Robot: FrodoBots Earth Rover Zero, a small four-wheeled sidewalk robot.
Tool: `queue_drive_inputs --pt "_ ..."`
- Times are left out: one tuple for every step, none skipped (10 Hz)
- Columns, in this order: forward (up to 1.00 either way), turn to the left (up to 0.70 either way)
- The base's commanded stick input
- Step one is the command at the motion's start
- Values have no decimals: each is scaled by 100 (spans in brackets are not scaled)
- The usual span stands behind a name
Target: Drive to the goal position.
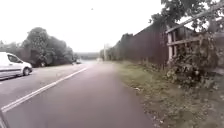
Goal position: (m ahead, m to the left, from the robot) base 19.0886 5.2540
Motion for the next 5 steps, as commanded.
queue_drive_inputs --pt "-100 0" --pt "-100 0" --pt "-100 0" --pt "-100 0" --pt "-100 0"
